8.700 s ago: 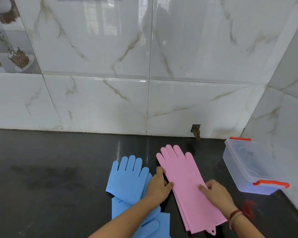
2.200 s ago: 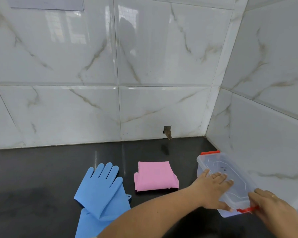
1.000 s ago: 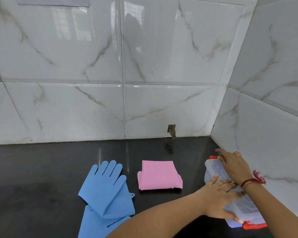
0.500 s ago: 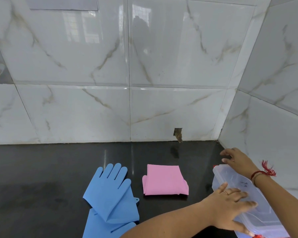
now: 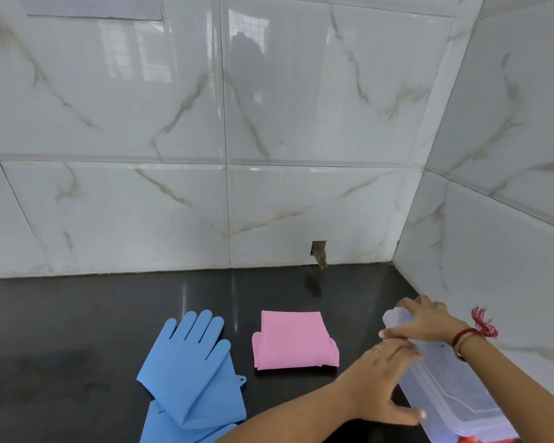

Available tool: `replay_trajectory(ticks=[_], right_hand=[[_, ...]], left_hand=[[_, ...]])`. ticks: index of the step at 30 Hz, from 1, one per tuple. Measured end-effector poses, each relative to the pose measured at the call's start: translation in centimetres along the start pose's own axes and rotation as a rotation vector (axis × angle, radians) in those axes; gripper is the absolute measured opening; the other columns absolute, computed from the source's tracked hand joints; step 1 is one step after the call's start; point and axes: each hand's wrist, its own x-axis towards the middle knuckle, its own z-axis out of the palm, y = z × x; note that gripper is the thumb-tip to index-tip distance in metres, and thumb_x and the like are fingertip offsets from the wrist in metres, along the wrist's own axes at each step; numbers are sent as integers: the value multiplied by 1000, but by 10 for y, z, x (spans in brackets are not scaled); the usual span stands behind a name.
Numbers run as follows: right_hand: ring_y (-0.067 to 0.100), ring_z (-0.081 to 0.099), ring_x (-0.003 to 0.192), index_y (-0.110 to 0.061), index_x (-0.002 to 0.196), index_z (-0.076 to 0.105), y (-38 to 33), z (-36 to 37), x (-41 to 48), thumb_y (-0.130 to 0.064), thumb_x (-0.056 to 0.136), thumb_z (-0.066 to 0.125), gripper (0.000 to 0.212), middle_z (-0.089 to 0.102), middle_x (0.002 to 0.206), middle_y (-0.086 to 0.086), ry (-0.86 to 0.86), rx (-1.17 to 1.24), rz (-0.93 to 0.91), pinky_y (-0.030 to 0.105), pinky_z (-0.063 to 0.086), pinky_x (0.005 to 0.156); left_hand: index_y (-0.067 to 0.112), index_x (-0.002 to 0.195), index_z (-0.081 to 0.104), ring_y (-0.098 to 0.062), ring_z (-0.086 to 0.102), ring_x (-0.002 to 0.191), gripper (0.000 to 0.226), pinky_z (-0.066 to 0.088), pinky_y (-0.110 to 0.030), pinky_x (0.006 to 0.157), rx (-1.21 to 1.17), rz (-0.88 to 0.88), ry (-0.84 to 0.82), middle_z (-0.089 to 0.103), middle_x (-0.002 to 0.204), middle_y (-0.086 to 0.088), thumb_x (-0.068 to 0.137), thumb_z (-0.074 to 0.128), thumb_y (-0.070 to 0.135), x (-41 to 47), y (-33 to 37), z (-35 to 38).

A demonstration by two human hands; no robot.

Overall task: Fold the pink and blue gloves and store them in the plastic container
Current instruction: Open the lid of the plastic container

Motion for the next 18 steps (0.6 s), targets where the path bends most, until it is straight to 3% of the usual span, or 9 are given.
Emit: replay_trajectory(ticks=[4,7,9,12,18], right_hand=[[30,33,127,-29,126,37,0,4,-4,-82,63,48,83,37,132,4,81,30,-36,42,35,102],[24,39,119,-27,118,39,2,12,-6,-82,66,45,76,41,125,2,187,15,-71,36,34,97],[22,39,119,-30,116,39,3,17,-7,-81,69,45,69,42,125,0,242,8,-61,35,33,90],[23,38,124,-34,120,40,4,19,-7,-80,71,42,67,40,131,-1,253,-28,-50,39,36,94],[27,32,131,-29,129,38,2,11,-3,-79,72,43,76,35,140,5,140,-80,-57,40,32,106]], left_hand=[[13,115,43,-15,40,114,36,31,-17,97,-100,-147,218,42,123,-3,81,56,18,0,-14,5],[17,109,45,-10,44,101,22,34,-9,79,-318,-545,459,43,111,4,90,45,29,22,-15,6],[20,110,46,-7,48,96,22,36,-12,76,-466,-829,391,47,110,4,98,41,38,39,-18,-2],[20,104,56,-10,52,91,36,43,-23,83,-820,-1115,175,57,102,1,97,38,50,55,-27,-5],[21,82,65,-9,51,82,26,42,-23,74,-1174,-1277,245,59,85,4,87,61,47,63,-41,-9]])
